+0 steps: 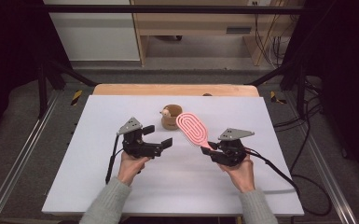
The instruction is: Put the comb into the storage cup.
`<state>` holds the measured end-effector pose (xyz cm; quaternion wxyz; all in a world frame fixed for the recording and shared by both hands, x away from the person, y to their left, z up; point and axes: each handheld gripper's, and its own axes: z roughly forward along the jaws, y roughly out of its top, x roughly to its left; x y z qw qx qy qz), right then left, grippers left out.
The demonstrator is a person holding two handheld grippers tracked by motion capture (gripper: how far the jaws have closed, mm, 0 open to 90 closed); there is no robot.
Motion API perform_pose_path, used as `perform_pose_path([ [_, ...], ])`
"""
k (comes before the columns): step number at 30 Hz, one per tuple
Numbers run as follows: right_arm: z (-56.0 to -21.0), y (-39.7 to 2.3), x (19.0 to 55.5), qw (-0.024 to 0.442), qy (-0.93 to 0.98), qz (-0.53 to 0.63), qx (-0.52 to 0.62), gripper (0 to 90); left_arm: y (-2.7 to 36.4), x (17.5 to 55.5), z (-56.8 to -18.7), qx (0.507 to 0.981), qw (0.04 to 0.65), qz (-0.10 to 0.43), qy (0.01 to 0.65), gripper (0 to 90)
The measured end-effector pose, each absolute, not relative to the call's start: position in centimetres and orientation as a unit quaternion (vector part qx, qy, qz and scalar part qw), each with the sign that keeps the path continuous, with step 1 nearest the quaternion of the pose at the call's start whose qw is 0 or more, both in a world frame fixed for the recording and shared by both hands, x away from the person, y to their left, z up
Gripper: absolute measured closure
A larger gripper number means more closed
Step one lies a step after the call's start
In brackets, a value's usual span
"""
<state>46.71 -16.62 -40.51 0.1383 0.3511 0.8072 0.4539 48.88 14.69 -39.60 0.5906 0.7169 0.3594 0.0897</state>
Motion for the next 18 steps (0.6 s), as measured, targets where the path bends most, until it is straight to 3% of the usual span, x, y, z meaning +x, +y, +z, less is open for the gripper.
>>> perform_pose_path([
  [18, -40.4, -16.6, 46.6, 0.138, 0.806, 0.457, 0.350, 69.7, 12.7, 49.6, -39.1, 0.716, 0.592, 0.079, 0.360, 0.2],
])
